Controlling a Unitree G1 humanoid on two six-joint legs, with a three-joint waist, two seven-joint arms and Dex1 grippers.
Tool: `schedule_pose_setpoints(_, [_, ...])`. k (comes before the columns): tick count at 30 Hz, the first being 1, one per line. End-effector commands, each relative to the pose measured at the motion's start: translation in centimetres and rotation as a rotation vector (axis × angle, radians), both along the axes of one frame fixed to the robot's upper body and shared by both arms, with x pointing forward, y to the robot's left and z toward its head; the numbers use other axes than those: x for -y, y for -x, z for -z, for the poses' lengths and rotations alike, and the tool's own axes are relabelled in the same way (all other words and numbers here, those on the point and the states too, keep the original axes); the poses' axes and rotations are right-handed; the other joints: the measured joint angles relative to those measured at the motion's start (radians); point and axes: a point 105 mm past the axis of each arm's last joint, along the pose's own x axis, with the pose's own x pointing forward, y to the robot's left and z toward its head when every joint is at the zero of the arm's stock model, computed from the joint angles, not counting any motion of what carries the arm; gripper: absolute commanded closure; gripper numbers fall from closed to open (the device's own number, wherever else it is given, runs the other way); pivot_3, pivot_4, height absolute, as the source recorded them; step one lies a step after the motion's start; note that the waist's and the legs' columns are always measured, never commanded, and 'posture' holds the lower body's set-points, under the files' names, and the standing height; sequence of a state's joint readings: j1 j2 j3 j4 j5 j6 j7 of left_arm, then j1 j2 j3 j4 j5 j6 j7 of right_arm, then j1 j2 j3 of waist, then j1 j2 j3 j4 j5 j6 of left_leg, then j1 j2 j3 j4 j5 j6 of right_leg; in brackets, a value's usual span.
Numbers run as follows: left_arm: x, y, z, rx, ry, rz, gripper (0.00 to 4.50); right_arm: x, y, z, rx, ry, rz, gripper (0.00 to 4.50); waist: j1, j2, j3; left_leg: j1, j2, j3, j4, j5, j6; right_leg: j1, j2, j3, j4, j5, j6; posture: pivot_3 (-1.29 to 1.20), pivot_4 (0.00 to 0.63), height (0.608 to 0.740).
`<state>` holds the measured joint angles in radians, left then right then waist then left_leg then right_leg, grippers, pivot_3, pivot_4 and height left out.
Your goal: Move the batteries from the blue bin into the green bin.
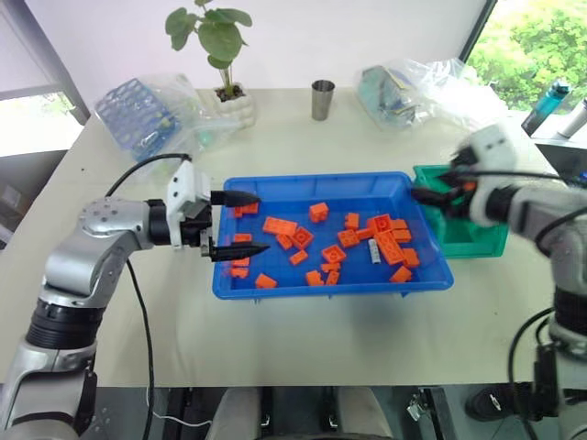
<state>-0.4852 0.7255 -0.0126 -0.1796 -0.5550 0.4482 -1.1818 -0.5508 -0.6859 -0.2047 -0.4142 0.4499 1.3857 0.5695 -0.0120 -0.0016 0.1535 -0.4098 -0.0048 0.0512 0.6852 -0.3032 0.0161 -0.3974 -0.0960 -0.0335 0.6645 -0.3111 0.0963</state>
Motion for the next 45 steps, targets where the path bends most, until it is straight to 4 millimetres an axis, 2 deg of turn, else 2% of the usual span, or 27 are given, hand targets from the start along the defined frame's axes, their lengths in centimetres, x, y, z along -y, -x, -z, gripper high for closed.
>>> schedule_pose_setpoints(1, [0.3,0.5,-0.7,0.045,-0.003,0.023,0.00,-1.4,1.9,0.8,-0.069,-0.065,0.005,1.22,0.004,0.000,0.000,0.000,0.000,0.000,0.000,0.000,0.000,0.000,0.000,0.000,0.000,0.000,0.000,0.00,0.150,0.716])
schedule_pose_setpoints(6, [0.4,0.4,-0.7,0.050,-0.005,0.028,0.00,-1.8,3.5,3.3,-0.151,-0.072,0.004,1.22,0.008,0.000,0.000,0.000,-0.002,-0.001,0.000,0.000,0.001,0.001,-0.001,0.000,0.000,0.000,0.000,0.00,0.150,0.716])
schedule_pose_setpoints(12, [0.5,0.5,-0.6,0.056,0.002,0.027,0.00,-1.2,4.0,4.6,-0.209,-0.050,0.022,1.22,-0.003,0.000,0.000,0.000,-0.002,-0.001,0.000,0.000,0.001,0.000,-0.001,0.000,0.000,0.000,0.000,0.00,0.150,0.716])
schedule_pose_setpoints(22, [0.3,0.7,-0.5,0.063,0.010,0.009,0.00,-2.5,3.3,5.1,-0.242,-0.049,-0.028,1.22,0.000,0.000,0.000,0.000,-0.002,-0.001,0.000,0.000,0.001,0.001,0.000,0.000,0.000,0.000,0.000,0.00,0.150,0.716])
schedule_pose_setpoints(26, [0.5,0.8,-0.8,0.071,0.012,0.005,0.00,-2.8,2.8,6.7,-0.288,-0.032,-0.036,1.22,0.000,0.000,0.000,0.000,-0.002,-0.001,0.000,0.000,0.001,0.001,-0.001,0.000,0.000,0.000,0.000,0.00,0.150,0.716])
schedule_pose_setpoints(37, [0.7,0.5,-1.3,0.080,0.015,-0.009,0.00,-2.8,1.3,8.4,-0.296,0.018,-0.054,1.22,0.001,-0.001,-0.001,0.001,-0.002,-0.002,0.000,0.000,0.001,0.001,0.000,0.000,0.000,0.000,0.000,0.00,0.150,0.716])
schedule_pose_setpoints(40, [0.7,0.4,-1.5,0.081,0.014,-0.011,0.00,-3.1,1.0,8.6,-0.281,0.031,-0.069,2.04,0.000,-0.001,-0.001,0.001,-0.002,-0.001,0.001,0.000,0.001,0.002,0.000,0.000,0.000,0.000,0.000,0.00,0.150,0.716])
schedule_pose_setpoints(44, [0.6,0.3,-1.5,0.083,0.011,-0.010,0.00,-3.4,1.1,8.5,-0.271,0.031,-0.081,4.10,-0.001,-0.001,-0.001,0.001,-0.002,-0.002,0.000,0.000,0.001,0.002,0.000,0.000,0.000,0.000,0.000,0.00,0.150,0.716])
schedule_pose_setpoints(45, [0.6,0.3,-1.5,0.083,0.010,-0.010,0.00,-3.5,1.1,8.5,-0.267,0.030,-0.084,4.45,-0.001,-0.001,-0.001,0.001,-0.002,-0.001,0.000,0.000,0.001,0.002,0.000,0.000,0.000,0.000,0.000,0.00,0.150,0.716])
